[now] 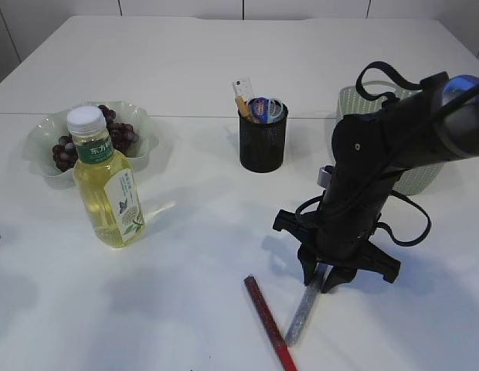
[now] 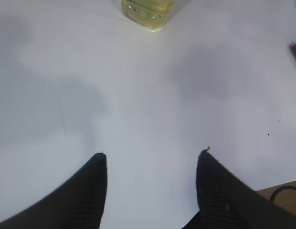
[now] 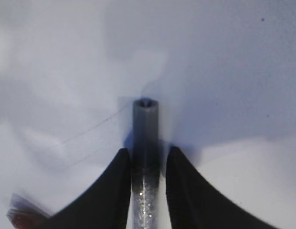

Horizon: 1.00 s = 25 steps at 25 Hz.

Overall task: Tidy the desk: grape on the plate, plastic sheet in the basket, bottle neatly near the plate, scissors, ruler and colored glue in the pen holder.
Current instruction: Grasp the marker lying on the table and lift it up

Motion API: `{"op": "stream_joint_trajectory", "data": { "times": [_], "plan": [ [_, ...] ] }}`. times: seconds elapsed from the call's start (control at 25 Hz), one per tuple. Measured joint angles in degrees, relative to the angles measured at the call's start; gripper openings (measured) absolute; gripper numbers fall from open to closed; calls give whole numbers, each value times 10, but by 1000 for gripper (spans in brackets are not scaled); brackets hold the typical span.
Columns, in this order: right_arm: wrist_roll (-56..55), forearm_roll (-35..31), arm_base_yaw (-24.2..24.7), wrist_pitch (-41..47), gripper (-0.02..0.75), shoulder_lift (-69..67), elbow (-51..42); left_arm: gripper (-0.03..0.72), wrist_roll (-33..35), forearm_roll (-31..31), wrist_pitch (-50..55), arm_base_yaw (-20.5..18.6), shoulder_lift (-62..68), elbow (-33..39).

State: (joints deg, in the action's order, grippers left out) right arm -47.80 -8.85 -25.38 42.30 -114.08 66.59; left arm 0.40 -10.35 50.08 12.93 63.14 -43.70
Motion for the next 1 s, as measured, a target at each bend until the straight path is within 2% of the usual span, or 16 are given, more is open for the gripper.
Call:
{"op": "stream_joint_trajectory", "data": {
  "times": [0.2, 0.4, 0.6, 0.8, 1.0],
  "plan": [
    [0, 0, 0, 0, 207, -2, 0, 434, 0, 0, 0, 0, 0, 0],
    [0, 0, 0, 1, 129, -4, 1, 434, 0, 0, 0, 0, 0, 0],
    [13, -14, 0, 1, 124, -4, 4, 433, 0, 0, 0, 0, 0, 0],
    [53, -79, 0, -25, 123, -4, 5, 433, 0, 0, 0, 0, 0, 0],
    [177, -206, 2, -58, 123, 15, 5, 433, 0, 0, 0, 0, 0, 0]
  ]
}}
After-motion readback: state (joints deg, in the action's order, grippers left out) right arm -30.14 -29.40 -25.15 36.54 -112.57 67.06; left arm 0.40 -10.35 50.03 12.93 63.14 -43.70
